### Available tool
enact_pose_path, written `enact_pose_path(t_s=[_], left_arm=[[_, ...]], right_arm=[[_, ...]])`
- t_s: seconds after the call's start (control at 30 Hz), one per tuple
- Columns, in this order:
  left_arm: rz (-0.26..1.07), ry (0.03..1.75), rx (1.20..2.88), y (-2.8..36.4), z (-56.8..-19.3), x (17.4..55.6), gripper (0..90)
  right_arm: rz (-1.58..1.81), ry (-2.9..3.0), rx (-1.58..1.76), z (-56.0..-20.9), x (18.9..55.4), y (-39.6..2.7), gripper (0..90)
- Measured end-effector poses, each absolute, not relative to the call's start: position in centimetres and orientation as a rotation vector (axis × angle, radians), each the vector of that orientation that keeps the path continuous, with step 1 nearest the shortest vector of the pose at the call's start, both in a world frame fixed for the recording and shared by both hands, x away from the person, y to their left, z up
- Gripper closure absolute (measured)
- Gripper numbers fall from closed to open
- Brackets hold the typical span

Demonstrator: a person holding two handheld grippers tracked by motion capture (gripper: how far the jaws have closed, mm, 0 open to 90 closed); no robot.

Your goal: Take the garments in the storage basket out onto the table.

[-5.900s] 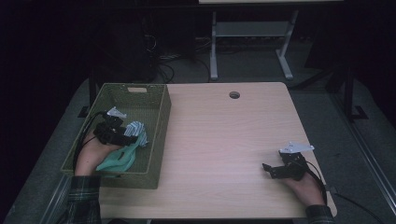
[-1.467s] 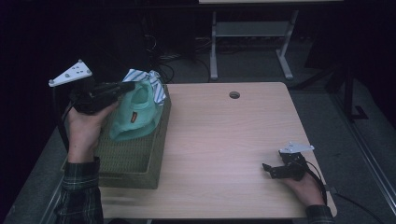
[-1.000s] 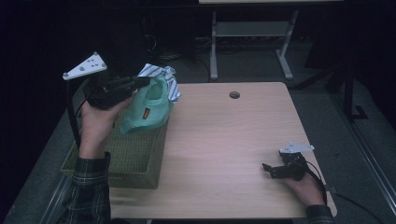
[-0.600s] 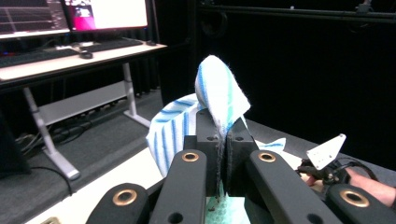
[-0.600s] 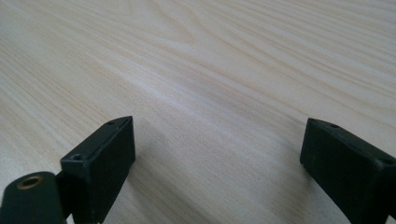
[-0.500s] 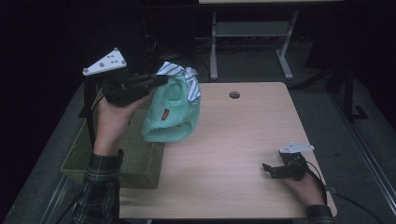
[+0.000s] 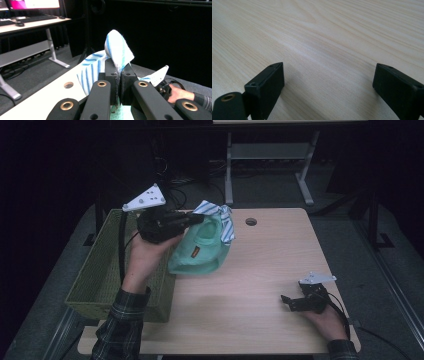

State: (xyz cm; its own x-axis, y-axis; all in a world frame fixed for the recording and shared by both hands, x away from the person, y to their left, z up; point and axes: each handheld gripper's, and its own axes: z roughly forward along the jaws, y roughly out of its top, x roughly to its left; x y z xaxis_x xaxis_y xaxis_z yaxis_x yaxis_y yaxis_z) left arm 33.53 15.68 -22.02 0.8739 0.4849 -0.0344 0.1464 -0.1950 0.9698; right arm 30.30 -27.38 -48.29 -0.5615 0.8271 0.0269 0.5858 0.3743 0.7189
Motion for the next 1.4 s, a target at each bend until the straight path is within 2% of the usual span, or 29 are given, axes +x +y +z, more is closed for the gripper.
enact_pose_path(t_s=[0.67, 1.4], left_arm=[[0.232, 0.419, 1.786, 11.9, -25.1, 32.3, 87.1], [0.084, 0.291, 1.818, 7.3, -26.5, 30.2, 87.2]], right_arm=[[0.996, 2.301, 1.239, -48.3, 30.3, -27.4, 9.9], [0.998, 2.302, 1.239, -48.3, 30.3, -27.4, 10.1]])
